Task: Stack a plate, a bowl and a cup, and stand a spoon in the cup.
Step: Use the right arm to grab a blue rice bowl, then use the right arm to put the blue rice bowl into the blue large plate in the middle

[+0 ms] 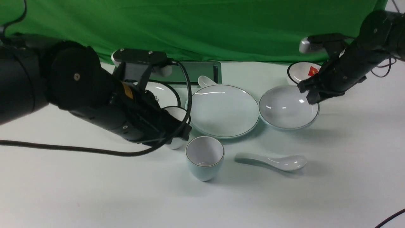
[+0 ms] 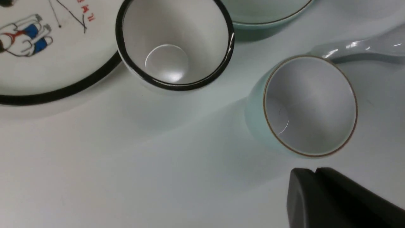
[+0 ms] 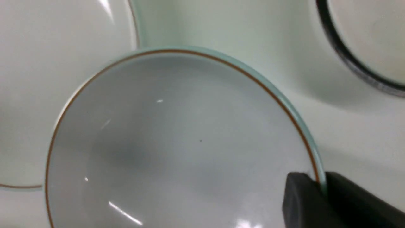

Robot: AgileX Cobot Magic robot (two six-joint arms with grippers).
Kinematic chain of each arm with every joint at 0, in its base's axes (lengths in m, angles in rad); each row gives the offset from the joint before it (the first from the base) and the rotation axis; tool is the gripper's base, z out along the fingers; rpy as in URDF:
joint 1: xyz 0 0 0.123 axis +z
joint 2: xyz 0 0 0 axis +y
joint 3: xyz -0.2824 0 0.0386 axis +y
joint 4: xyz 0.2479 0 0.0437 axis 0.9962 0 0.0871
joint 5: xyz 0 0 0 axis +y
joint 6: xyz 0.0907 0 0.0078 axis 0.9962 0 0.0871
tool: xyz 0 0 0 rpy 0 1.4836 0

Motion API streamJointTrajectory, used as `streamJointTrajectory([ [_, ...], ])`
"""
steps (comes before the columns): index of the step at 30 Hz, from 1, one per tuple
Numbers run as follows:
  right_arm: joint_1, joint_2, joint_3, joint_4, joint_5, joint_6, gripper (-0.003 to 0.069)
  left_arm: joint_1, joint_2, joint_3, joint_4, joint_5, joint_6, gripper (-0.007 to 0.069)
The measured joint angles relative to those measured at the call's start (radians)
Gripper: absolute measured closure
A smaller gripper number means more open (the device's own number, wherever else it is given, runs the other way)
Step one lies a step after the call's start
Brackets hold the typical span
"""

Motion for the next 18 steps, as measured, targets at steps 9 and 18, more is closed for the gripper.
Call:
streamJointTrajectory([
  [9,0.144,0.064,-0.078,0.117,-0.129,-0.065,0.0583,0.000,0.046,0.034,-0.120,-0.093,0.116,0.0456],
  [18,0.206,0.196,-0.100,0.108,-0.212,-0.011,0.0584,0.000,0.153,0.034,-0.204,-0.120,0.204,0.0193],
])
